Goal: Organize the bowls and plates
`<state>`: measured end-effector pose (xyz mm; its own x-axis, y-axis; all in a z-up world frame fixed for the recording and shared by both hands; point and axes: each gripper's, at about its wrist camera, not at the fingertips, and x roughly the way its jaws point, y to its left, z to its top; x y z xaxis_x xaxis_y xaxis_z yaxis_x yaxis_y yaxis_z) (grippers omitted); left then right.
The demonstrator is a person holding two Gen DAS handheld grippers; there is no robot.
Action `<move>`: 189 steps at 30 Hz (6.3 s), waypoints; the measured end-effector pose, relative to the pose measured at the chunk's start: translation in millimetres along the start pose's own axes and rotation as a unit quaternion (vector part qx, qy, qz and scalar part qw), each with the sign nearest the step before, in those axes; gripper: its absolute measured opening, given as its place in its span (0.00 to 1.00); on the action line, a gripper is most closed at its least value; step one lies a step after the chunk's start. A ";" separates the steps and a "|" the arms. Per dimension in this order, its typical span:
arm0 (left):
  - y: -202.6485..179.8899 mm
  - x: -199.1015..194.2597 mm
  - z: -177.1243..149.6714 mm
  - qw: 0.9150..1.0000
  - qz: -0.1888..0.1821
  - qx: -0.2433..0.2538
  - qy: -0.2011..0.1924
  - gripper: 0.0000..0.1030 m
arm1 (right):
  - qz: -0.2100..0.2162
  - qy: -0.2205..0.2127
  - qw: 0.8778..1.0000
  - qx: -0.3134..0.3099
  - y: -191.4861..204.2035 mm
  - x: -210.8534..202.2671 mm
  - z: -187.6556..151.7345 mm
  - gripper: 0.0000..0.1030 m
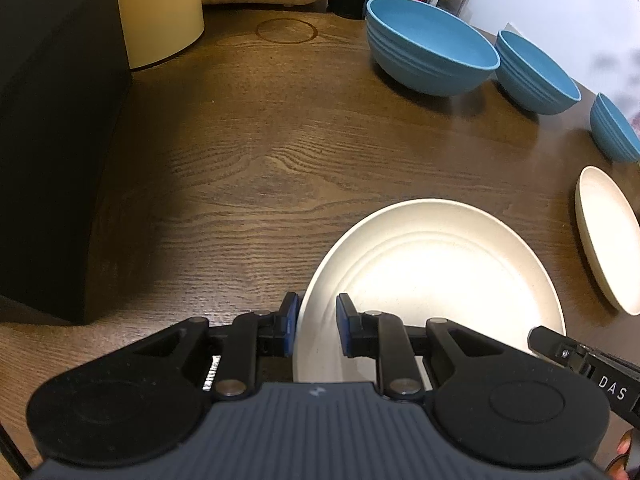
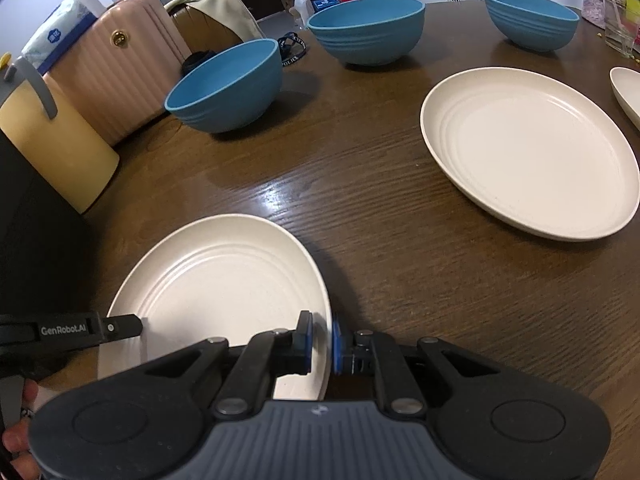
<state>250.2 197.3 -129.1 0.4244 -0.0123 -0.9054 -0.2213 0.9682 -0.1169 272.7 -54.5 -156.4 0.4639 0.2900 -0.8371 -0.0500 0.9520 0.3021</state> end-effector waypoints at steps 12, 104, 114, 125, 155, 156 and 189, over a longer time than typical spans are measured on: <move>-4.4 -4.1 -2.0 1.000 0.002 0.005 -0.009 0.25 | -0.005 0.000 1.000 0.010 -4.8 -2.1 -2.3 0.20; -223.9 -109.2 -38.2 0.991 -0.024 0.064 -0.116 1.00 | -0.111 -0.095 0.989 0.039 -163.6 -168.4 2.5 1.00; -240.6 -84.2 -3.3 0.992 -0.023 0.079 -0.094 1.00 | -0.123 -0.075 0.988 0.060 -173.6 -147.5 24.7 1.00; -259.8 -56.9 30.7 0.992 -0.031 0.098 -0.072 1.00 | -0.144 -0.059 0.985 0.078 -184.5 -124.9 52.5 1.00; -284.9 56.6 89.7 0.993 -0.009 0.116 0.013 0.93 | -0.160 -0.024 0.978 0.131 -213.9 -40.6 107.8 0.78; -285.3 59.2 90.3 0.993 -0.008 0.116 0.015 0.93 | -0.160 -0.024 0.978 0.132 -214.3 -38.6 108.3 0.78; -284.9 93.8 99.3 0.992 -0.042 0.111 0.051 0.33 | -0.130 -0.022 0.980 0.150 -229.0 -13.8 121.5 0.26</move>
<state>440.3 -54.8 -140.2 0.3394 -0.1094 -0.9343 0.0151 0.9937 -0.1108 385.1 -288.4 -158.6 0.4649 0.0314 -0.8848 0.3342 0.9192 0.2082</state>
